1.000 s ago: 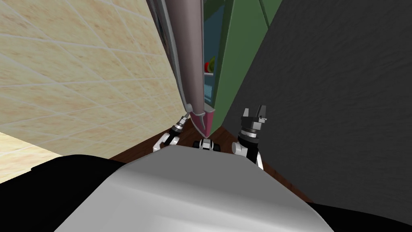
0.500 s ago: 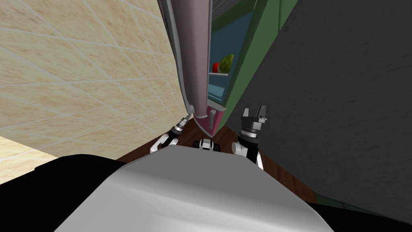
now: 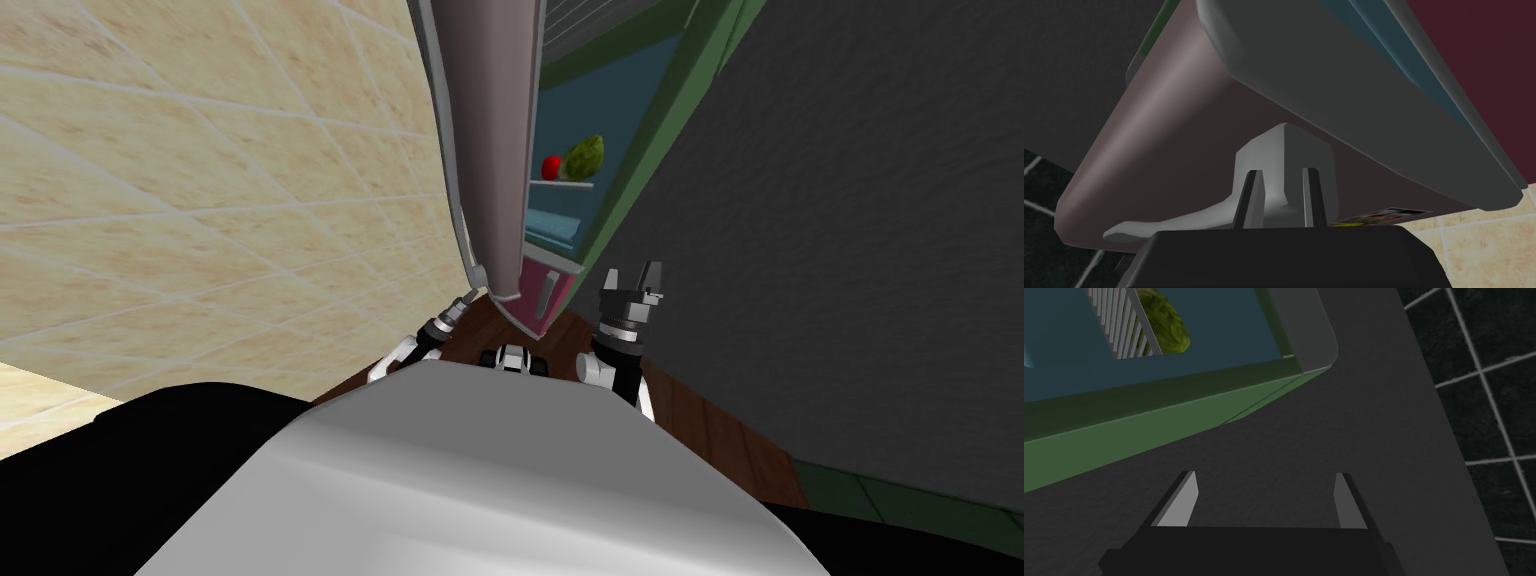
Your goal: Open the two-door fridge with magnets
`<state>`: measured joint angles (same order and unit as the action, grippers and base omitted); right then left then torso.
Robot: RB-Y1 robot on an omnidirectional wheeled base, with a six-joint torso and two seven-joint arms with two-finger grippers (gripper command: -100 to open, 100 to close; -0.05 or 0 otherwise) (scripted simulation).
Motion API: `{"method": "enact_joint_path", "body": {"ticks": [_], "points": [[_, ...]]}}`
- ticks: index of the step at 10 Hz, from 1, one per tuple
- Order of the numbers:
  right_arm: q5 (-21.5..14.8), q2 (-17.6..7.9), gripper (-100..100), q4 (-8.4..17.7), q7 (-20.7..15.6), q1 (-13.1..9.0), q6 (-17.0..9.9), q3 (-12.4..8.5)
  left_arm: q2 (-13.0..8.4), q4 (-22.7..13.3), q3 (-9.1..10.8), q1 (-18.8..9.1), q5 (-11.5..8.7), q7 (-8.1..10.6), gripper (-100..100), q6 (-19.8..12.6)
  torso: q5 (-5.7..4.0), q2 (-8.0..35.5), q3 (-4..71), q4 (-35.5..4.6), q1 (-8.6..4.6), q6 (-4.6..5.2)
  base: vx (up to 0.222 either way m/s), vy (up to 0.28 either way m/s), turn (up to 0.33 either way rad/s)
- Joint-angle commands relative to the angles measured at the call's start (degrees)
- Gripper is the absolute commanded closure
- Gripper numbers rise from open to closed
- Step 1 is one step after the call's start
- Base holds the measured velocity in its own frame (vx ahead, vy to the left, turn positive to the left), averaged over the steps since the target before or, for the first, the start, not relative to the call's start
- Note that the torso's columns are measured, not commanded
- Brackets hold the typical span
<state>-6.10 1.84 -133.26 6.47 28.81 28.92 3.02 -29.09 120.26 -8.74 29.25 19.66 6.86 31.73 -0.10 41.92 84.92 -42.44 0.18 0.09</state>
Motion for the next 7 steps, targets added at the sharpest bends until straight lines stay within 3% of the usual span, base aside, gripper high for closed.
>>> {"method": "enact_joint_path", "body": {"ticks": [1, 7], "points": [[0.00, 0.00, 0, 0.01, 0.00, 0.00, 0.00, 0.00, -1.20, 1.10, -0.44, 0.28, 0.08, 0.76, 100, 1.87, 0.06, -0.02, -0.01, 0.00, 0.04, -0.06, 0.014, 0.317, -0.066], [0.00, 0.01, 0, 0.00, 0.00, 0.01, 0.00, 0.00, -4.53, 3.34, -2.51, 2.04, 0.71, 2.47, 100, 5.86, -0.23, -0.62, 0.53, -0.08, -0.46, 0.19, 0.010, 0.279, -0.073]]}}
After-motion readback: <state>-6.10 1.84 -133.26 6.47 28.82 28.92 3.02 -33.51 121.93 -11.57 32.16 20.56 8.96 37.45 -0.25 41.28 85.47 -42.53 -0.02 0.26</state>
